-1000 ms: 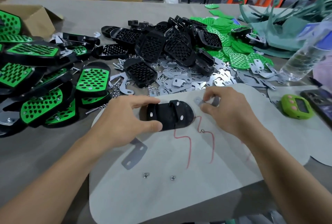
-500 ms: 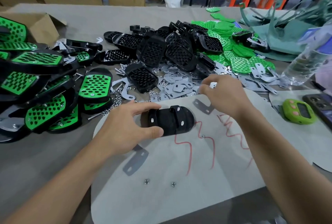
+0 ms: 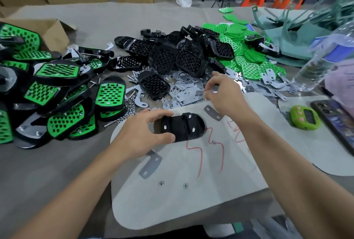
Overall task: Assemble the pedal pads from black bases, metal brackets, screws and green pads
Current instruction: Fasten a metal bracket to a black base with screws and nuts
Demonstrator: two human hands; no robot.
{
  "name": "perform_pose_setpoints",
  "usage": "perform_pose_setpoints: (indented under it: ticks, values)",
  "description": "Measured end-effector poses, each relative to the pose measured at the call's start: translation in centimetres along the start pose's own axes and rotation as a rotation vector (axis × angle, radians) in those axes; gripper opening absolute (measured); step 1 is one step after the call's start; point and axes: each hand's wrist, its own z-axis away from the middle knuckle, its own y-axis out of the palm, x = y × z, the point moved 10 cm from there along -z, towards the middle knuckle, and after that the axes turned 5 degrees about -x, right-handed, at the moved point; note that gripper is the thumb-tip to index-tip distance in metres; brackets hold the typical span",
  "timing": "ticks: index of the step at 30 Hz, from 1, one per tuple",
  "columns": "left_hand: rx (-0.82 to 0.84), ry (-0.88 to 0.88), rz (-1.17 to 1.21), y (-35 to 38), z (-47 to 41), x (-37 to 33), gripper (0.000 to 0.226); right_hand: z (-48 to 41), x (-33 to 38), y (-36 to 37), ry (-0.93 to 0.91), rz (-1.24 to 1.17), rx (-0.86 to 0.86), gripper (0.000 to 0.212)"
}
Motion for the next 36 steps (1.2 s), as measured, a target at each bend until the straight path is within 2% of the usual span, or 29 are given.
perform_pose_setpoints:
  ticks: [3,6,8,12,14,18,22,28,31,33,36]
  values:
    - [0.002,-0.032,0.0,0.0,-0.1,0.2,0.059,-0.1,-0.2,-1.5,0.053,-0.17,-0.007,0.016]
    - [-0.022,-0.057,0.058,0.1,-0.2,0.4,0.047,-0.8,-0.6,-1.5,0.088,-0.206,0.03,0.016]
    - [-0.041,-0.076,0.086,0.1,-0.3,0.3,0.039,-1.1,-1.4,-1.1,0.122,-0.154,0.067,0.015]
    - [-0.022,-0.12,0.081,-0.1,-1.4,-0.3,0.016,-2.1,-4.2,-2.4,0.188,0.002,-0.02,0.03]
    - [-0.051,-0.128,0.019,-0.6,-2.4,-0.6,0.01,-2.2,-4.8,-2.1,0.194,0.102,0.034,0.032]
    - [-0.138,-0.171,-0.049,-0.7,-4.8,-1.3,0.01,-2.4,-4.4,-0.6,0.116,0.293,0.163,0.045]
    - [-0.132,-0.148,-0.06,1.1,-6.3,-2.6,0.01,-2.0,-4.7,-0.1,0.063,0.297,0.208,0.046]
    - [-0.139,-0.123,-0.083,1.9,-7.5,-2.9,0.014,-0.3,-4.5,0.3,0.057,0.088,0.141,0.037]
    - [-0.163,-0.137,-0.05,1.5,-7.9,-2.6,0.015,-0.4,-5.5,-2.7,0.172,-0.105,-0.082,0.04]
    - [-0.169,-0.139,-0.037,1.3,-7.9,-2.5,0.016,-1.1,-6.9,-5.1,0.233,0.026,-0.185,0.04]
    - [-0.16,-0.122,-0.026,1.5,-7.8,-2.8,0.017,-2.5,-9.2,-5.2,0.277,0.252,-0.03,0.028]
